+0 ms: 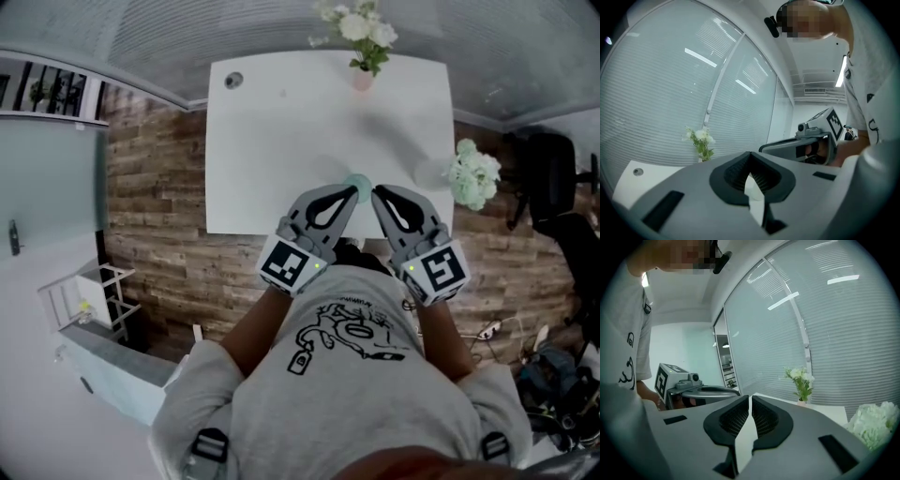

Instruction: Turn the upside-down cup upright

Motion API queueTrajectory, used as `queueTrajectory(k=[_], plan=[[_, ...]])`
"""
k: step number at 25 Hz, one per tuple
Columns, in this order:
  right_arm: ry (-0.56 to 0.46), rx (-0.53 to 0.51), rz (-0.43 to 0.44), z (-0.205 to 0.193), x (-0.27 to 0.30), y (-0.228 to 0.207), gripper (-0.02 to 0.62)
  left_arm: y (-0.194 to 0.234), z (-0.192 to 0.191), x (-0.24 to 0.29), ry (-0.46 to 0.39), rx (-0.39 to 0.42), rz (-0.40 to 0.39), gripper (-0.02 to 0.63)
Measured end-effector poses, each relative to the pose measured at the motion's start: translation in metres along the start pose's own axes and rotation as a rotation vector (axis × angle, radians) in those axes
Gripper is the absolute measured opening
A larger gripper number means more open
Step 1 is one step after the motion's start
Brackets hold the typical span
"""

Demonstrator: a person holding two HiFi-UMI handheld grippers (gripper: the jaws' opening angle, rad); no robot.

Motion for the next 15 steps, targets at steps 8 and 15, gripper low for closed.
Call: queueTrajectory(k=[8, 15], plan=[[-0.037, 0.02, 0.002, 0.029, -0.002, 0.008, 0.048, -0.001, 0.032, -0.004, -0.048, 0.007, 0.002, 0.003], [-0.091, 0.012, -0.011, 0.051, -0.003, 0.009, 0.046, -0.003, 0.052, -0.005, -0.079, 0.016, -0.005, 0.003]])
Point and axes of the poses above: the fingertips, and each gripper's own axes: x forward along the fingers, y to its left, z out of its top, the point moved 4 cm from there along -x, backward along the fingers, and after that the axes turned 11 degrees about -z, right-handed, at the moved point
